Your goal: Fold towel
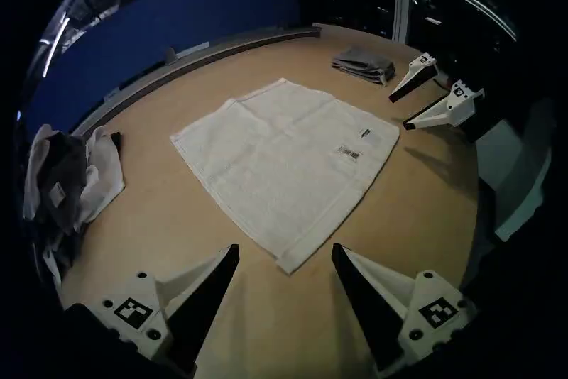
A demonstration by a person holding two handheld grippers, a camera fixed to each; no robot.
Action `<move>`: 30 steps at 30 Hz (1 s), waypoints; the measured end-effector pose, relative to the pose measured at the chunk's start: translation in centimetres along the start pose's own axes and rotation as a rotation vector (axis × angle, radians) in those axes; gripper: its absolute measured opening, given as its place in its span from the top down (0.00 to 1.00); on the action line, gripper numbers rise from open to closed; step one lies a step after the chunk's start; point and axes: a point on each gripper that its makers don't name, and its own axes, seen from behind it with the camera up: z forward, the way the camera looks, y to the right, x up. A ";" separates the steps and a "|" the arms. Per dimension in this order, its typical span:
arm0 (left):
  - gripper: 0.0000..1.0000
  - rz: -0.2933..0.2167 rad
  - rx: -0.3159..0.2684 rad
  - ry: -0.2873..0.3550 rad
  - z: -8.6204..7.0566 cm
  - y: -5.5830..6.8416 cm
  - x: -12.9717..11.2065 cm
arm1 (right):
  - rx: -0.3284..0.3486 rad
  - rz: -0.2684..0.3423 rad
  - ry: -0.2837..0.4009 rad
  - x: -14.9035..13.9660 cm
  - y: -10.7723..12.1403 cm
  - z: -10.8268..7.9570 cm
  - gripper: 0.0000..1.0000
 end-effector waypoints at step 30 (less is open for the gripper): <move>0.49 0.026 -0.043 -0.070 1.6 1.3 -1.5 | 0.048 -0.047 -0.046 -2.2 -0.9 1.4 0.33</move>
